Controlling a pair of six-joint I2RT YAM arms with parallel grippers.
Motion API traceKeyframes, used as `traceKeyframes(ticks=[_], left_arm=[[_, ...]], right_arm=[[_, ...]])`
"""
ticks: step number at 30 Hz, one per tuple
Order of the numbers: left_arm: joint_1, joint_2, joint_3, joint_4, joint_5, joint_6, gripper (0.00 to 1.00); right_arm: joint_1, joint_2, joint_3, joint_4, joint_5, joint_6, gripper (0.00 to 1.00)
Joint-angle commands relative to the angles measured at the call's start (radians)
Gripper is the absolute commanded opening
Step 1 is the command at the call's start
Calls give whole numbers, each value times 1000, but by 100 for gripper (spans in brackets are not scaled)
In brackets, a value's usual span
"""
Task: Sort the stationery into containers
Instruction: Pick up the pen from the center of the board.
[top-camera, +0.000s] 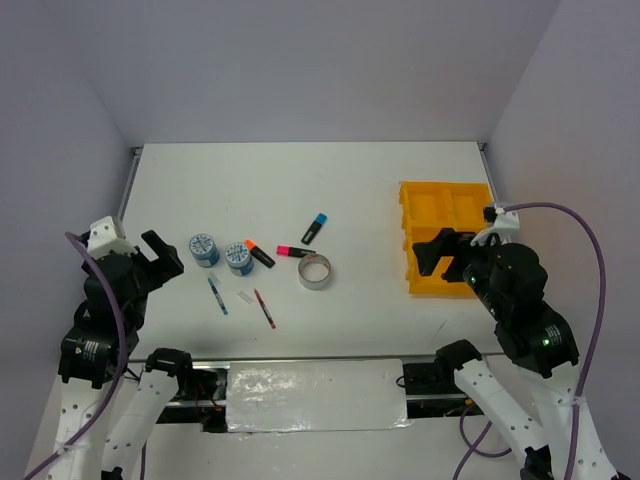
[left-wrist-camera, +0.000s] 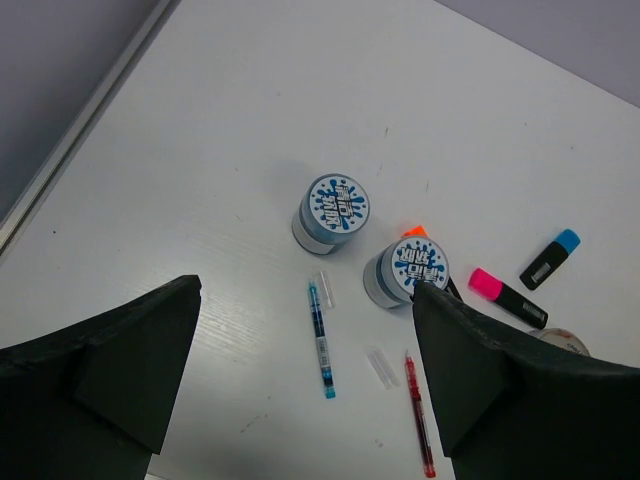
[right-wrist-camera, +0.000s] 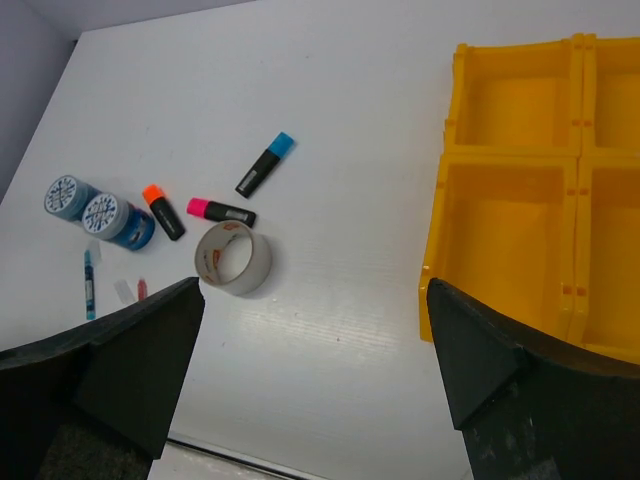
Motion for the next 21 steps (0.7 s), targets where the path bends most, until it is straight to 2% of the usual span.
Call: traceKeyframes(ticks=[1,4,6,8,10,11,12,13,15,19,20,21], left_arm=[[-3,-12,-2,28,-29,-25,99],[-3,-9,-3,27,-35,-29,99],[-3,-6,-3,28,-35,-26,99],[-3,-1,-5,30,-31,-26,99],[-3,10,-6,33,-26,-22,99],[-3,14,-5,33,-25,-22,99],[-3,20,-5,33,-25,-22,99],[-3,29,-3,28,-28,-23,99],[-3,40,-2,24,-37,-29,99],[-5,37,0,18,-49,-34,99],[-6,33,0,16,-52,-35,99],[-8,28,0,15,-57,-37,99]], right_arm=[[10,-15,22,36,-31,-18,100],[10,-41,-9,158,-189,-17,100],[12,-39,-48,246,-341,56,100],[51,67,-41,291,-444,103,100],[166,148,-6,283,-364,106,100],[253,228,3,288,-161,106,100],[430,274,20,270,-51,107,100],[510,387,61,259,105,113,100],[674,509,123,251,181,132,100],[773,834,226,282,235,182,100],[780,965,258,277,229,186,100],[796,1024,327,253,234,192,97]])
